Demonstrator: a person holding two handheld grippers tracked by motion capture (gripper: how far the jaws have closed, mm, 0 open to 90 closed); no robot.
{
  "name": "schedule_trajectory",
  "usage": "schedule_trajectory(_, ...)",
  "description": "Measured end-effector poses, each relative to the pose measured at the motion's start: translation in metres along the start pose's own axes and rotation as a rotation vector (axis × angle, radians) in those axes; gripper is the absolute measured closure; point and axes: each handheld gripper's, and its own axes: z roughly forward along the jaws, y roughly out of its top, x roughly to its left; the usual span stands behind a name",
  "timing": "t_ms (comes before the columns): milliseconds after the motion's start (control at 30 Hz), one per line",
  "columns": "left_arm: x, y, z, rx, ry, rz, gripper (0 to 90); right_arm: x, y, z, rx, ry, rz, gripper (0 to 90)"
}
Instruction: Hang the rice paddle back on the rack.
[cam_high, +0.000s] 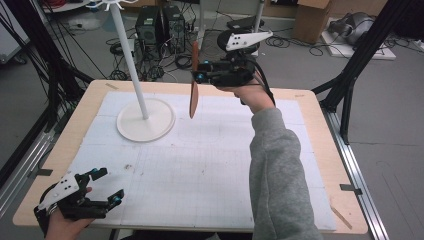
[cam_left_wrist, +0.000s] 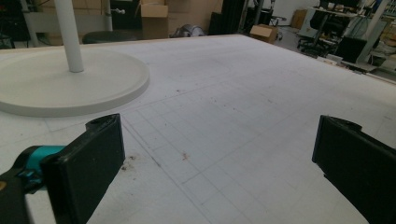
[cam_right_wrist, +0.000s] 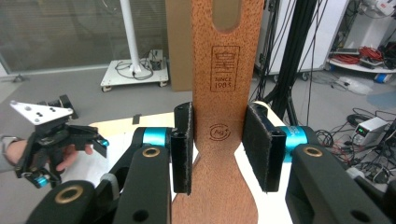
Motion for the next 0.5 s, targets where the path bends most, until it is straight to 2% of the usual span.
schedule_trajectory(167, 0.001, -0.001, -0.003, -0.004, 0.006, -0.014, 3.0, -0.006, 0.011, 0.014, 0.009, 0.015, -0.003, 64.3)
schedule_trajectory(267, 0.001, -0.001, -0.004, -0.005, 0.004, -0.015, 3.0, -0.009, 0.016, 0.020, 0.015, 0.006, -0.006, 64.3)
schedule_trajectory(500, 0.001, -0.001, -0.003, -0.001, -0.002, -0.004, 3.0, -0.015, 0.031, 0.035, 0.020, 0.006, -0.010, 64.3)
